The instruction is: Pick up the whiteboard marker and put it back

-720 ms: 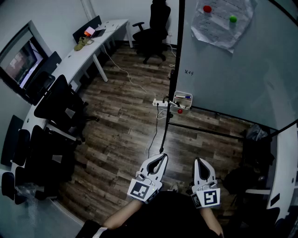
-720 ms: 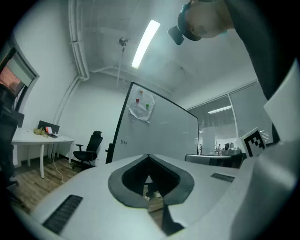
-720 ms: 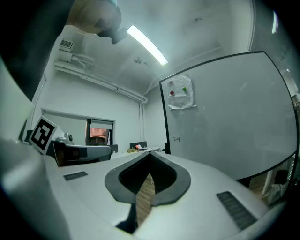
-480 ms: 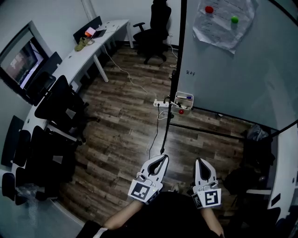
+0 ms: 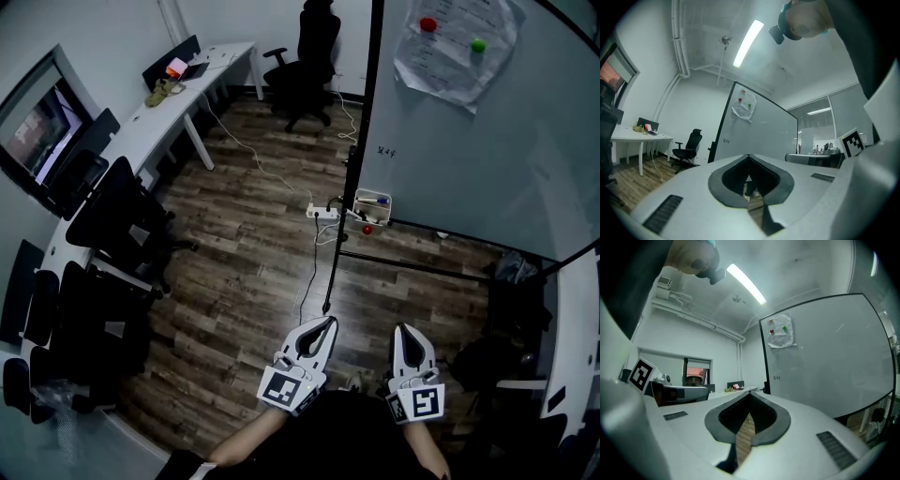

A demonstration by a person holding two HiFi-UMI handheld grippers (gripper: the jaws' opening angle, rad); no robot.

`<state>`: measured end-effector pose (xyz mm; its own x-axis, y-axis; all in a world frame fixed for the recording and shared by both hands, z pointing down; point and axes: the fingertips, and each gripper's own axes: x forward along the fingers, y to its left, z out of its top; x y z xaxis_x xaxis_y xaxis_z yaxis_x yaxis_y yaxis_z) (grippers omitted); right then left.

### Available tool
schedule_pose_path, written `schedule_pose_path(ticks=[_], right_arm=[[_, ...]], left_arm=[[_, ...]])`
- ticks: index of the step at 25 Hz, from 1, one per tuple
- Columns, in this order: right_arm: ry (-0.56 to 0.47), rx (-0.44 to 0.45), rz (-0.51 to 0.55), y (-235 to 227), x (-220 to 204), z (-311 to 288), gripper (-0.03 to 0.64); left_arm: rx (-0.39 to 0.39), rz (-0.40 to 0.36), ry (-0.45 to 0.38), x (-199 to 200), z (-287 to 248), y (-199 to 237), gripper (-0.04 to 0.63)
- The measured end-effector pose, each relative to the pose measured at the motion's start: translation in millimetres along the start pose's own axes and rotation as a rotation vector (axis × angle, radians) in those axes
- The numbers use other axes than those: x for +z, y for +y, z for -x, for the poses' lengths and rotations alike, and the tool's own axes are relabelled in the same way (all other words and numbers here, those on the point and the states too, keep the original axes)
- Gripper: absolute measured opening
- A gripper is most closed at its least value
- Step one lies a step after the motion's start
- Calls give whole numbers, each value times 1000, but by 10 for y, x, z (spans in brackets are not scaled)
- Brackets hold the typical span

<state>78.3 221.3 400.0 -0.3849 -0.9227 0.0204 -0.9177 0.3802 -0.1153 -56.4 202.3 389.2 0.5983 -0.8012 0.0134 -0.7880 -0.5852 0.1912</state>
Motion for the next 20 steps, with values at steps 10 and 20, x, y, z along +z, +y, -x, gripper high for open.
schedule_pose_path(ticks=[10, 20], right_arm=[[-2, -77, -12, 207, -42, -133, 14], [3, -139, -2, 393, -98, -191, 14]], left_arm=[[-37, -6, 28, -16, 194, 338, 8], [-102, 7, 32, -48, 356, 583, 8]])
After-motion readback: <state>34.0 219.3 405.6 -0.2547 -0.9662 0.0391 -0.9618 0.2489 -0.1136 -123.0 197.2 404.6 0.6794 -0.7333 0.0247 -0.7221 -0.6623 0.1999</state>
